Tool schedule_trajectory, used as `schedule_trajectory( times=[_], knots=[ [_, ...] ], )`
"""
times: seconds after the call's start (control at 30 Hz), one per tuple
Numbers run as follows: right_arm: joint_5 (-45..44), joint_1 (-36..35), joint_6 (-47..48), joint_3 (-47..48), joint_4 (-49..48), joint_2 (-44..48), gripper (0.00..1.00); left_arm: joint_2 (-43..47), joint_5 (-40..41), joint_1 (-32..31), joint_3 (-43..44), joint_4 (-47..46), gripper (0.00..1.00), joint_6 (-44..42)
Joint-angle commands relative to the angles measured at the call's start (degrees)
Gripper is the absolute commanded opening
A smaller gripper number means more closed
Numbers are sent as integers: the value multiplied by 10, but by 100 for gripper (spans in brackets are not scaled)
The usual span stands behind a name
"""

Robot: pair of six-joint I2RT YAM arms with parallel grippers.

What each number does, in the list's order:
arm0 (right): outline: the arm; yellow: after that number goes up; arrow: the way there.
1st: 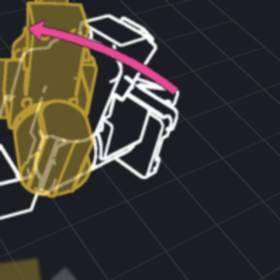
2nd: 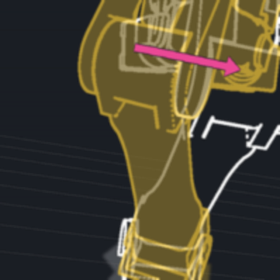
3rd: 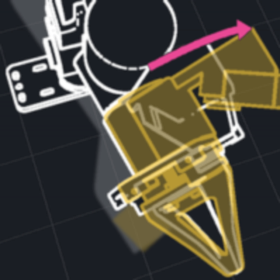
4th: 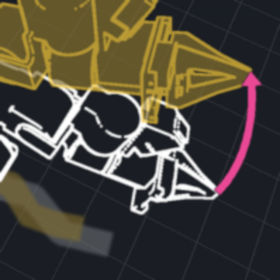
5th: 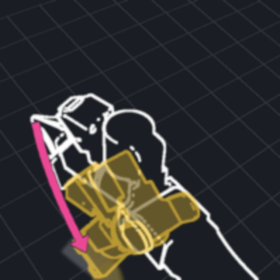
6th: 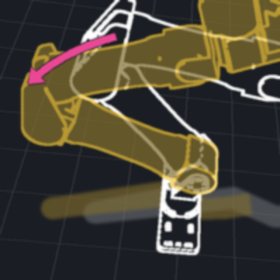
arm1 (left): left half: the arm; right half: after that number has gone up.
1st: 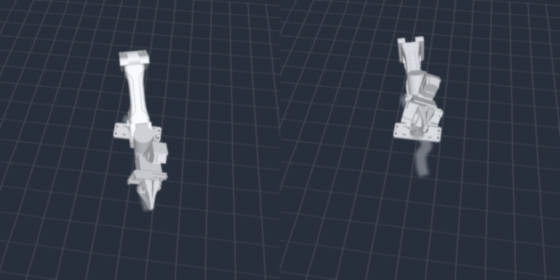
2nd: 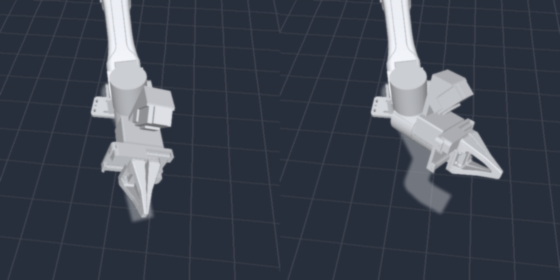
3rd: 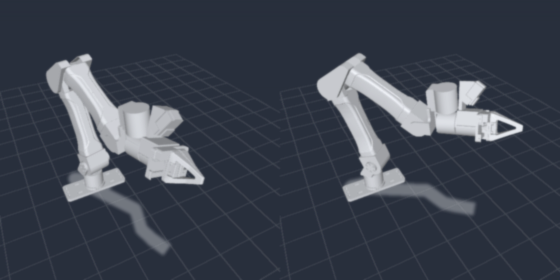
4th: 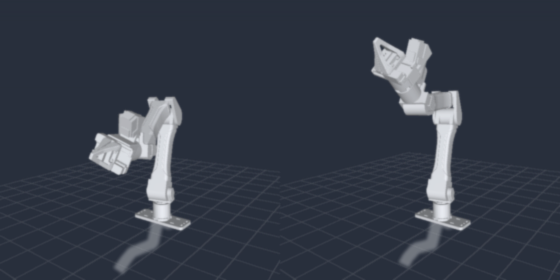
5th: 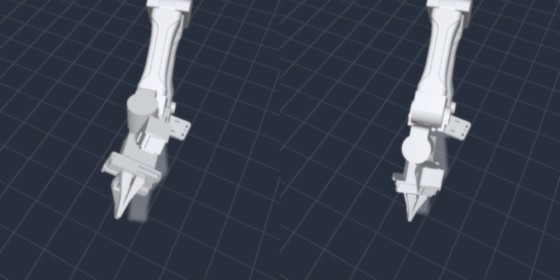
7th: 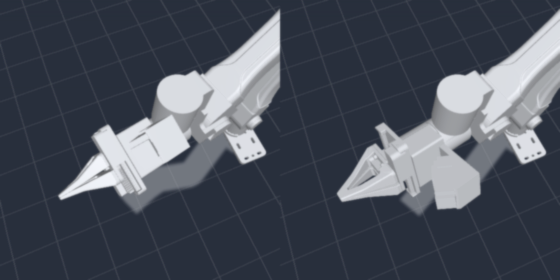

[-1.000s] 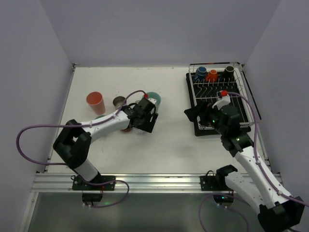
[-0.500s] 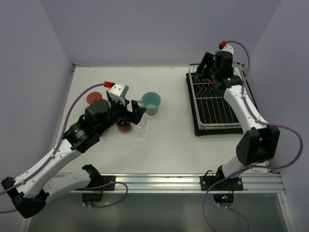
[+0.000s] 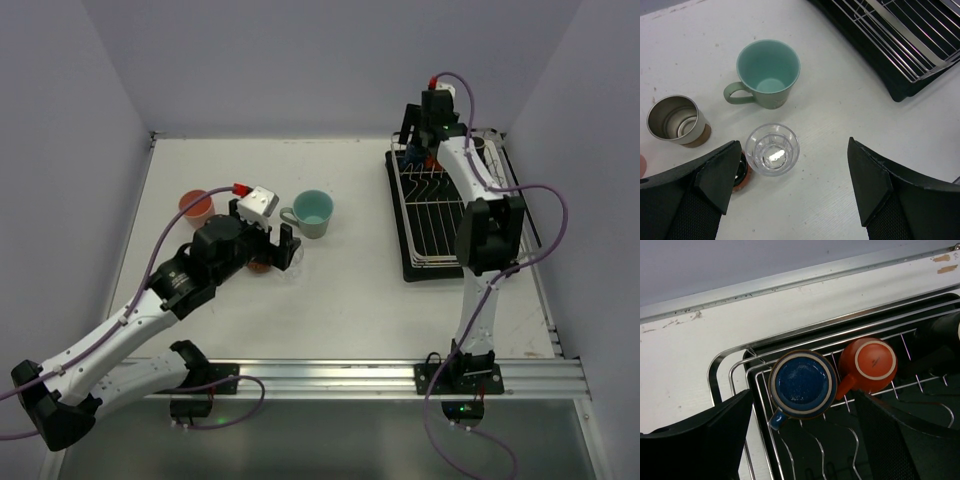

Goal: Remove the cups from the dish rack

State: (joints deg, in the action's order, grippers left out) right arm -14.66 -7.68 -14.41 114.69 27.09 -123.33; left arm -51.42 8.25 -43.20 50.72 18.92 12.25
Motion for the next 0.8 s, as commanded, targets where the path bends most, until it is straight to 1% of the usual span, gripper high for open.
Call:
schedule_trajectory(
  times=[0.0, 0.17, 0.4, 0.43, 0.5, 0.57, 0.63, 0.7, 0.77],
  knots=[
    [-6, 7, 21, 49, 23, -18, 84, 6, -5, -1, 0, -27, 93, -21],
    [10, 6, 5, 68, 31, -57, 81, 3, -2, 7, -1, -27, 93, -21],
    [19, 6, 3, 81, 39, -82, 80, -7, -8, 18, -3, -29, 93, -21],
    [16, 6, 5, 80, 35, -82, 78, -10, -10, 21, -2, -31, 93, -21],
    [12, 6, 10, 78, 30, -77, 74, -11, -12, 24, -2, -30, 93, -21],
    [5, 6, 12, 70, 15, -70, 62, -14, -14, 29, -2, -31, 93, -21],
    [2, 6, 15, 52, -4, -53, 47, -17, -18, 36, -3, -33, 93, -20],
    [-4, 6, 22, 47, -25, -44, 44, -18, -24, 42, -3, -34, 93, -19],
    [-6, 6, 32, 49, -34, -35, 37, -24, -31, 49, -1, -34, 93, -18]
  ],
)
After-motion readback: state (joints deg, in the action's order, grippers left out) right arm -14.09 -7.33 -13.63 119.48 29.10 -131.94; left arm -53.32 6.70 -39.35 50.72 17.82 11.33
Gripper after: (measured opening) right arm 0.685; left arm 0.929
